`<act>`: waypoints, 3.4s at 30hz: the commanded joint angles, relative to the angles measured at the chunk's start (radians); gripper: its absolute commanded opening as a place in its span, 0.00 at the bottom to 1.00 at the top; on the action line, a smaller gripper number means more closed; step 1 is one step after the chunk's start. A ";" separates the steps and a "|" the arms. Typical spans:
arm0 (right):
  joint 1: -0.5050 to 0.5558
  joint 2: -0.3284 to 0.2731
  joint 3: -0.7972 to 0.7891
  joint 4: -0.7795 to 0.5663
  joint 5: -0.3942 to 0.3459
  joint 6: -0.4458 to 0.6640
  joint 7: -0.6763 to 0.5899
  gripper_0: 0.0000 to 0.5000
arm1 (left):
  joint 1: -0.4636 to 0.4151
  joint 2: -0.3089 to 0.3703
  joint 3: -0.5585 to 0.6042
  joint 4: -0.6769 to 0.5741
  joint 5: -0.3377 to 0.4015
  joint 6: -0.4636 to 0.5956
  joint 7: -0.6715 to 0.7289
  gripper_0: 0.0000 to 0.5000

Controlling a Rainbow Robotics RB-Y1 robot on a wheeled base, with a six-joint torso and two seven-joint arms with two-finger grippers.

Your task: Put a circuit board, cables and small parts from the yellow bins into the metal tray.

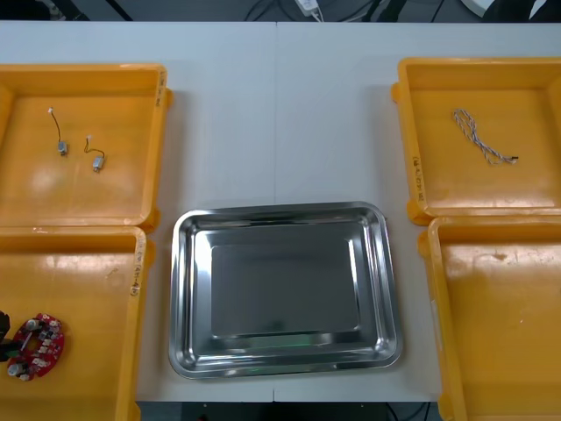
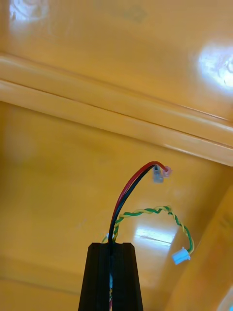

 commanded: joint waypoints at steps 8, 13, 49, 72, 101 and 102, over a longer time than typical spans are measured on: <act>-0.120 0.005 -0.045 -0.027 -0.029 0.052 0.017 0.00 | -0.015 0.005 -0.012 0.001 0.032 -0.011 -0.061 0.00; -0.146 0.005 -0.045 -0.029 -0.035 0.052 0.021 0.00 | -0.037 0.042 0.008 0.000 0.083 0.008 -0.051 0.00; -0.244 0.036 0.026 -0.027 -0.106 0.052 0.058 0.00 | -0.310 0.374 -0.081 -0.226 0.170 0.186 -0.047 0.00; -0.355 0.111 0.176 -0.059 0.038 0.052 0.093 0.00 | -0.687 0.365 -0.411 -0.335 0.236 0.311 0.030 0.00; -0.396 0.173 0.256 -0.079 0.043 0.052 0.095 0.00 | -0.834 0.068 -0.811 -0.328 -0.048 0.314 0.167 0.00; -0.396 0.173 0.256 -0.079 0.043 0.052 0.095 0.00 | -0.834 0.065 -0.820 -0.328 -0.055 0.316 0.170 0.00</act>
